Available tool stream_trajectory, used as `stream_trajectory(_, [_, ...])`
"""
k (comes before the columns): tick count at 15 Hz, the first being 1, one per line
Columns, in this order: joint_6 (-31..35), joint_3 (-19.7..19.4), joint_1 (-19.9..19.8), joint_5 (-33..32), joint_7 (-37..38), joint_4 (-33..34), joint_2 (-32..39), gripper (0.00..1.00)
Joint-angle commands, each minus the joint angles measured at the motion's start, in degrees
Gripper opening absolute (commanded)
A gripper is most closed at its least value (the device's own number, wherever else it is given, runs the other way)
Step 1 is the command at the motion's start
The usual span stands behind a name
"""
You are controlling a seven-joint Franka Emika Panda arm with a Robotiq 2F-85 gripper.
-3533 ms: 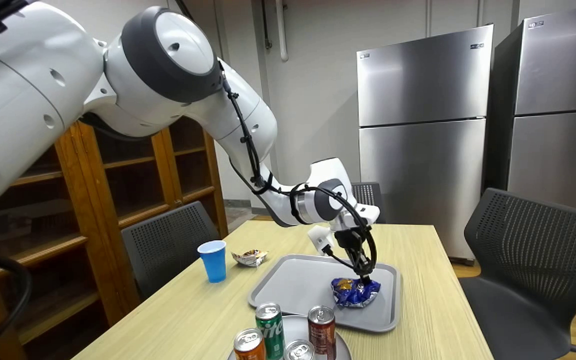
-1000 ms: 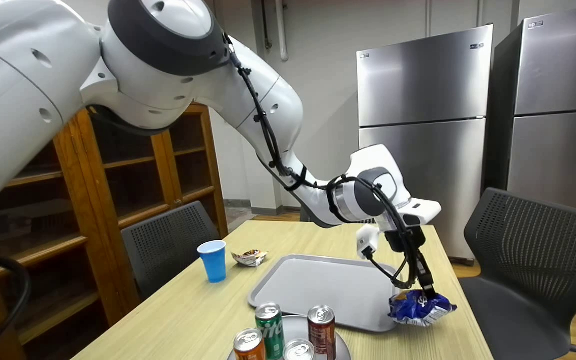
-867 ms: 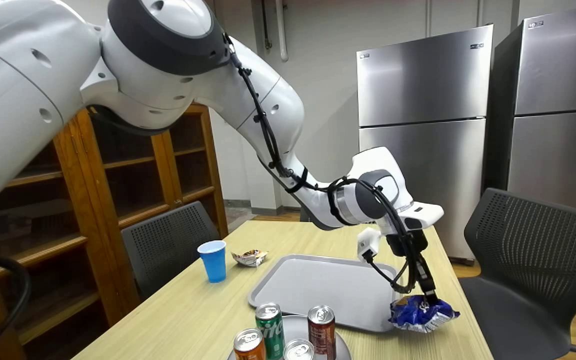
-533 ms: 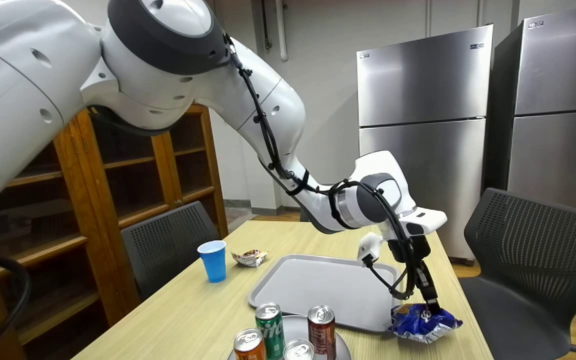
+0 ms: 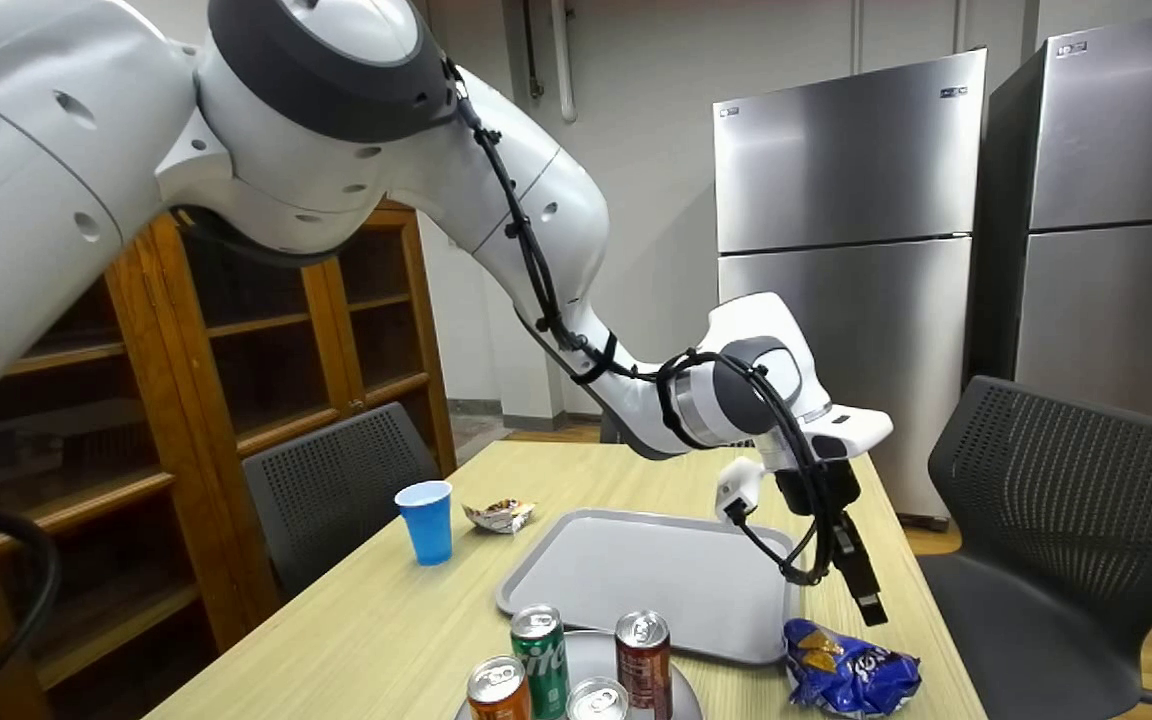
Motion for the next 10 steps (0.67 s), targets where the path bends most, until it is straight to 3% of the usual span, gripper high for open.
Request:
stream_trajectory(1, [0.06, -0.77, 1.61, -2.89, 1.79, -0.53, -3.44, 0.77])
stream_trajectory(4, [0.48, -0.13, 2.8, -4.44, 0.88, -0.8, -5.69, 0.99])
stream_trajectory(10, [3.12, 8.28, 0.46, -4.33, -9.3, -4.45, -12.09, 1.0])
